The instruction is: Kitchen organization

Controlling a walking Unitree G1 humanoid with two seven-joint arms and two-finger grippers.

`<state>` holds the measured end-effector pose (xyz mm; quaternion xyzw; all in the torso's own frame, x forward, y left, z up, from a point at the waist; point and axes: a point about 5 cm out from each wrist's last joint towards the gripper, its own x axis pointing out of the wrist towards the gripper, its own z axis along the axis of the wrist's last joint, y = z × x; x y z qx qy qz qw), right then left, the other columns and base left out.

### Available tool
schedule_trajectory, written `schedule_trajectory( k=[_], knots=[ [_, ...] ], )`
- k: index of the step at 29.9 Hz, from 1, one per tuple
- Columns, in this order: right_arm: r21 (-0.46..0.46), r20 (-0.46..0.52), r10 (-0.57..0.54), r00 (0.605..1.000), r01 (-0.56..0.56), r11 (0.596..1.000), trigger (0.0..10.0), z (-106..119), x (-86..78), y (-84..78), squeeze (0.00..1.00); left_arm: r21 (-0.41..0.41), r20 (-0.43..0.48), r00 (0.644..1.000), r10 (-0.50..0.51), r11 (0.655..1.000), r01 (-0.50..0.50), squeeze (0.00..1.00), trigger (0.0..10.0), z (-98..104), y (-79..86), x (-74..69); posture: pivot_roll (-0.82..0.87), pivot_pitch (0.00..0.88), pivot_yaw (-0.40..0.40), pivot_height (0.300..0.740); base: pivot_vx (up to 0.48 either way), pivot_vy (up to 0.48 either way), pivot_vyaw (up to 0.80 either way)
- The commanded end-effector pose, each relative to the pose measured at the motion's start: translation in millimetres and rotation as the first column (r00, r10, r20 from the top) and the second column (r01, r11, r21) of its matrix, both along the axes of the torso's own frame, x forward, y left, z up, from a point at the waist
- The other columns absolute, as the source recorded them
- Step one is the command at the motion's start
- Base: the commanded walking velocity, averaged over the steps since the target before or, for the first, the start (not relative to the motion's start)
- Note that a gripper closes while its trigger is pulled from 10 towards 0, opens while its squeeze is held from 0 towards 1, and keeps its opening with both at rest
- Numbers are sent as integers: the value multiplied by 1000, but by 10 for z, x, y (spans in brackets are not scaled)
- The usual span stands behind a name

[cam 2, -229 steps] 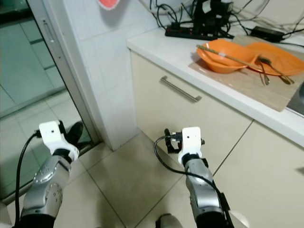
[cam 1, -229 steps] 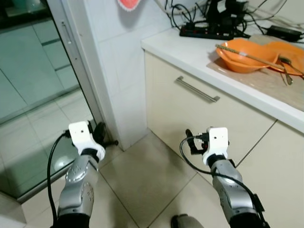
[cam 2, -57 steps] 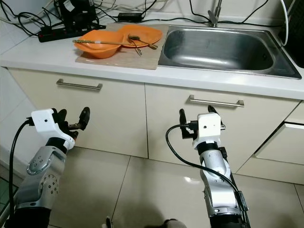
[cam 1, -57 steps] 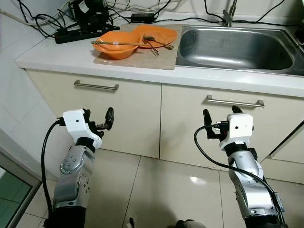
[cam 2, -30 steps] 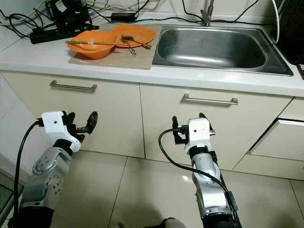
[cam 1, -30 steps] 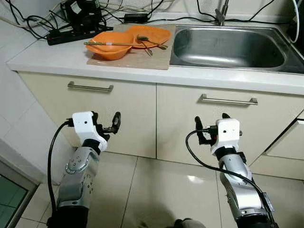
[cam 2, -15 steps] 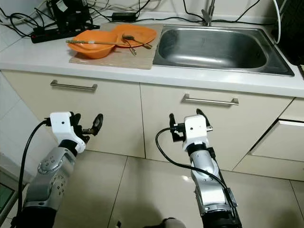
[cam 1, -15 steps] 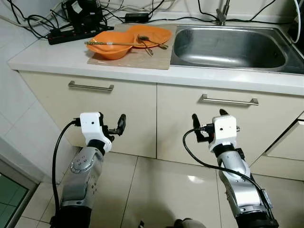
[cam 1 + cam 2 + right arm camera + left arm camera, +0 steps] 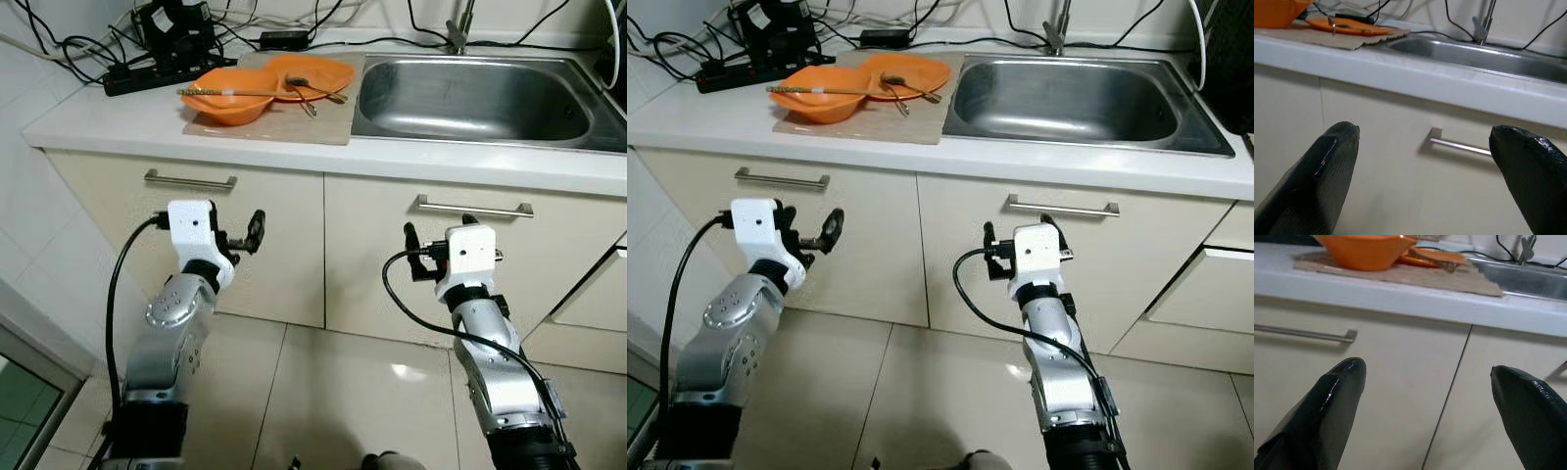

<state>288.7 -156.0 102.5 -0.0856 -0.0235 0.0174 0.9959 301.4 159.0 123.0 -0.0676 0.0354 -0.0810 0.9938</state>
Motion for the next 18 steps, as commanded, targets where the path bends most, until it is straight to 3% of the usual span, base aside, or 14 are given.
schedule_trajectory(
  k=[1,13,18],
  knots=[
    [9,-19,5,1000,-5,1000,10000,-23,-1,32,0,3,-24,1000,-3,1000,3,0,10000,-47,1,-9,-73,0,75,740,0,0,0],
    [19,-38,30,999,-29,999,10000,-73,-13,74,0,74,25,999,-24,997,22,0,10000,-6,-21,-20,-70,1,72,740,0,0,0],
    [16,-47,34,998,-33,999,10000,-103,-20,67,0,39,58,997,-51,998,49,0,10000,63,-66,-21,-71,0,72,740,163,0,0]
  ],
)
